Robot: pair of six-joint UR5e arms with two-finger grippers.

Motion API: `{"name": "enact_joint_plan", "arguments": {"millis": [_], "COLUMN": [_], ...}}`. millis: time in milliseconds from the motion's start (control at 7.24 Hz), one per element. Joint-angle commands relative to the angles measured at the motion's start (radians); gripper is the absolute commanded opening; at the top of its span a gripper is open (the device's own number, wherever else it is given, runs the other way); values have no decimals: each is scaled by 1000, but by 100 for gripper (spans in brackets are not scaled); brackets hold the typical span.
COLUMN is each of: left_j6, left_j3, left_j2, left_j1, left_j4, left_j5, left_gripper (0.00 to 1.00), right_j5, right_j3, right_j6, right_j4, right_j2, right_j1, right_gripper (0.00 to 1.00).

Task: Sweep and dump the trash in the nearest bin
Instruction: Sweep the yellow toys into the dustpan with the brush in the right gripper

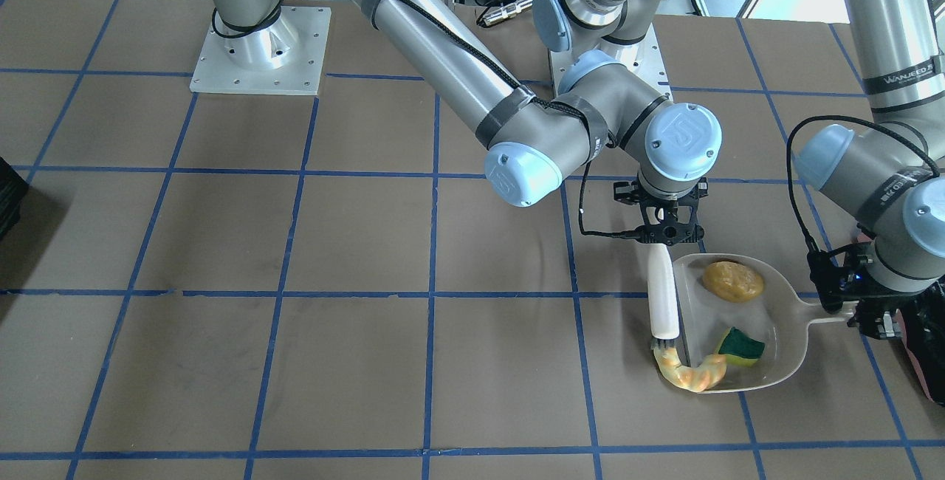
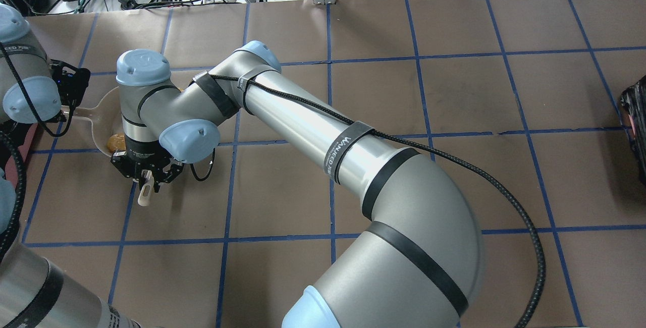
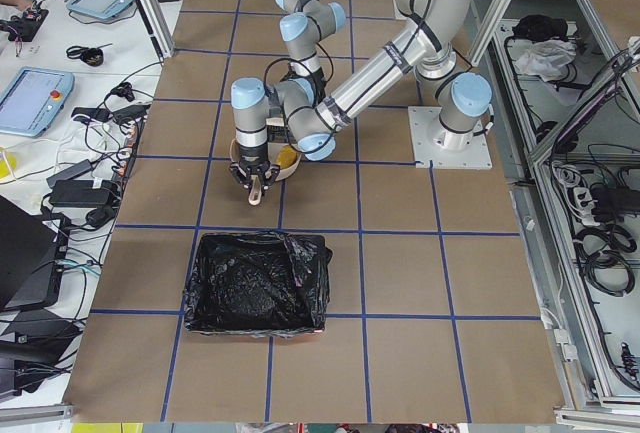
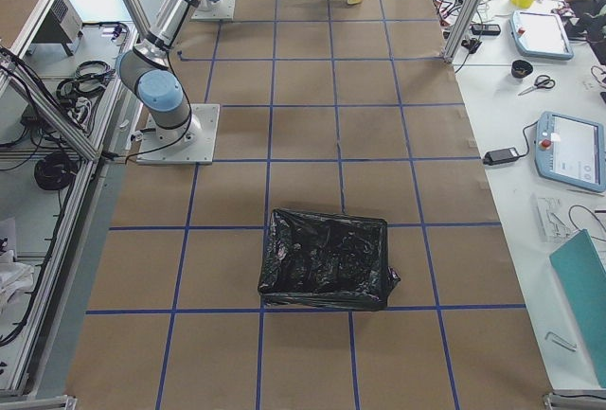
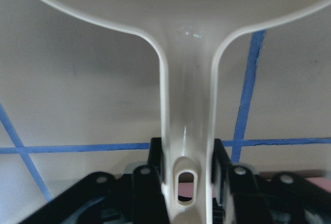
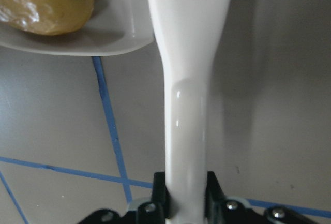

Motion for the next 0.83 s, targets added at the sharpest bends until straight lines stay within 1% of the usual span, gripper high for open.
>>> {"name": "enact_joint_plan", "arguments": {"millis": [0, 138, 276, 415, 553, 691], "left_j6": [-13, -14, -14, -14, -14, -16], "left_j3": [-3, -3, -3, -3, -5, -5], "left_j2": [1, 1, 3, 3, 3, 3], "left_j1": [0, 0, 0, 0, 0, 0], "left_j4": [0, 0, 0, 0, 2, 2], "left_j5": [0, 0, 0, 0, 0, 0], "left_gripper": [0, 0, 0, 0, 0, 0], "right_j5": [-4, -3, -5, -5, -5, -5], "right_j3": [0, -15, -27, -59, -116, -162], "right_j6": [81, 171, 288, 303, 282, 182], "right_j4": [70, 56, -39, -68, -72, -100], "right_j2": [-11, 0, 26, 60, 101, 155], "right_j1": [-70, -82, -82, -81, -67, -49], "right_gripper": [0, 0, 0, 0, 0, 0]}}
